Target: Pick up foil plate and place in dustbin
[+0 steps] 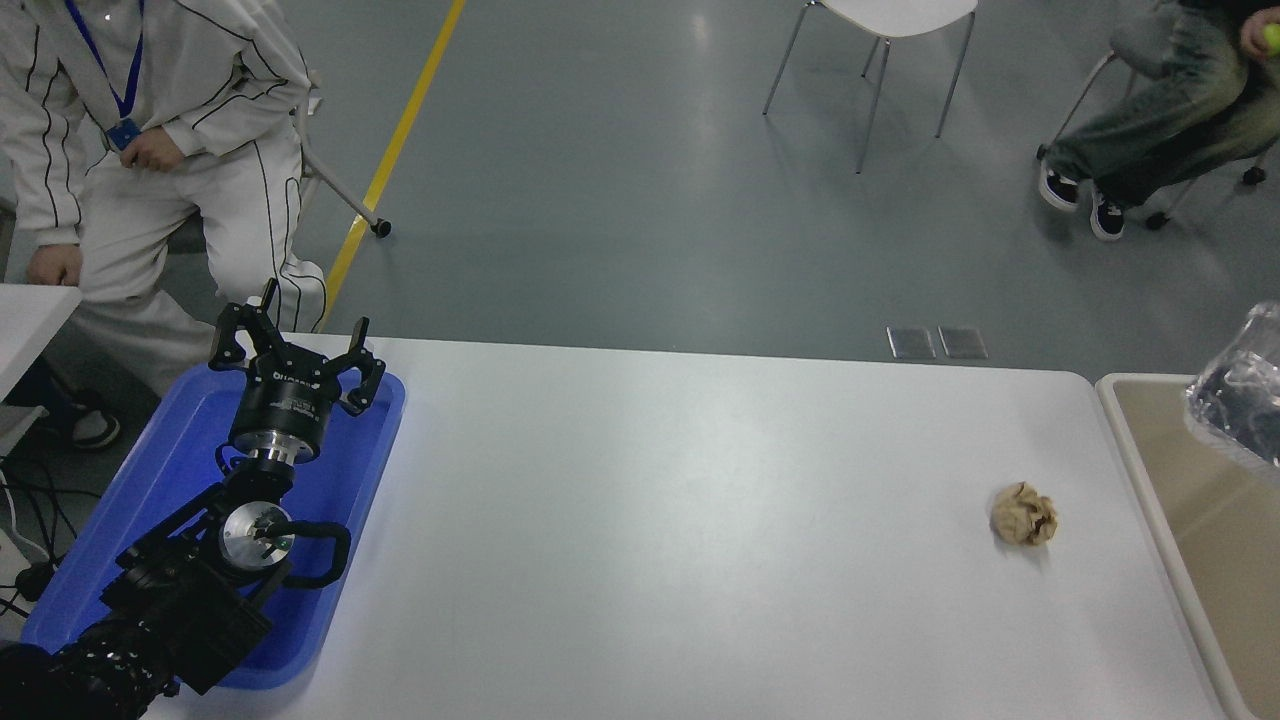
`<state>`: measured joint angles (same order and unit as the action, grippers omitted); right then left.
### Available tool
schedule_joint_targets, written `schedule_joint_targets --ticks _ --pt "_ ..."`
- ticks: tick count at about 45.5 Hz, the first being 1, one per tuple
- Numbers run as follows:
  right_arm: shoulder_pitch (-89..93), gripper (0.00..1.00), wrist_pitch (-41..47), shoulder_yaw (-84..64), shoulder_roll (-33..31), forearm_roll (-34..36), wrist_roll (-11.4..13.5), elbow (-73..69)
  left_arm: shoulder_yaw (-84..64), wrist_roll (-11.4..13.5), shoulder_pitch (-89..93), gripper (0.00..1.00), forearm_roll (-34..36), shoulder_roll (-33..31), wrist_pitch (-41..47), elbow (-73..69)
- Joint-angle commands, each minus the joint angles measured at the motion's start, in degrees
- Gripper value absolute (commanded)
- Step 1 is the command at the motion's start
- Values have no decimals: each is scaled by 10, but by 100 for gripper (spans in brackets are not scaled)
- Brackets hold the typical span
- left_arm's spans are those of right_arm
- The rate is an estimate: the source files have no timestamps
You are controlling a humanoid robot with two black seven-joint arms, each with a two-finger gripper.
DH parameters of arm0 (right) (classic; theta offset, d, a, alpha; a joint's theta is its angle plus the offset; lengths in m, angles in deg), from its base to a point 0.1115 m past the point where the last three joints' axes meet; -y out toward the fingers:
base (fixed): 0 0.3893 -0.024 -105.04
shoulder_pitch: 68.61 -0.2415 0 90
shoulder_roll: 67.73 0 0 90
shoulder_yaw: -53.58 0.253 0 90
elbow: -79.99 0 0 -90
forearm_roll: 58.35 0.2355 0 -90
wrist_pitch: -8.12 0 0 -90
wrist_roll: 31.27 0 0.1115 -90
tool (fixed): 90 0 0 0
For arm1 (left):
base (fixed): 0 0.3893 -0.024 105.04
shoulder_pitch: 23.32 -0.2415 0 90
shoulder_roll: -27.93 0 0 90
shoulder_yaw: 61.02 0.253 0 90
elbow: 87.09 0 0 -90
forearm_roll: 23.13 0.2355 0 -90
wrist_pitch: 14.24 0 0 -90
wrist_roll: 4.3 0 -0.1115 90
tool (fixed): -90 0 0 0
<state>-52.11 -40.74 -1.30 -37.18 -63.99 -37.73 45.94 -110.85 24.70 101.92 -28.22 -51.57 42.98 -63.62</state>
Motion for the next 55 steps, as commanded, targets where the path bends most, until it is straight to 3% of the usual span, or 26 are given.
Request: schedule_joint_targets --ticks 1,7,22,39,55 --pt "185 0 -64 139 41 44 1 92 0 0 0 100 0 0 0 0" --pt "244 0 -108 205 57 45 14 122 0 0 0 100 0 0 0 0" --pt "359 0 -251 344 133 76 127 181 0 0 0 100 0 0 0 0" --pt "398 0 -373 374 203 118 131 225 0 0 0 100 0 0 0 0" --pt "401 0 -438 379 239 140 186 230 0 0 0 100 0 0 0 0"
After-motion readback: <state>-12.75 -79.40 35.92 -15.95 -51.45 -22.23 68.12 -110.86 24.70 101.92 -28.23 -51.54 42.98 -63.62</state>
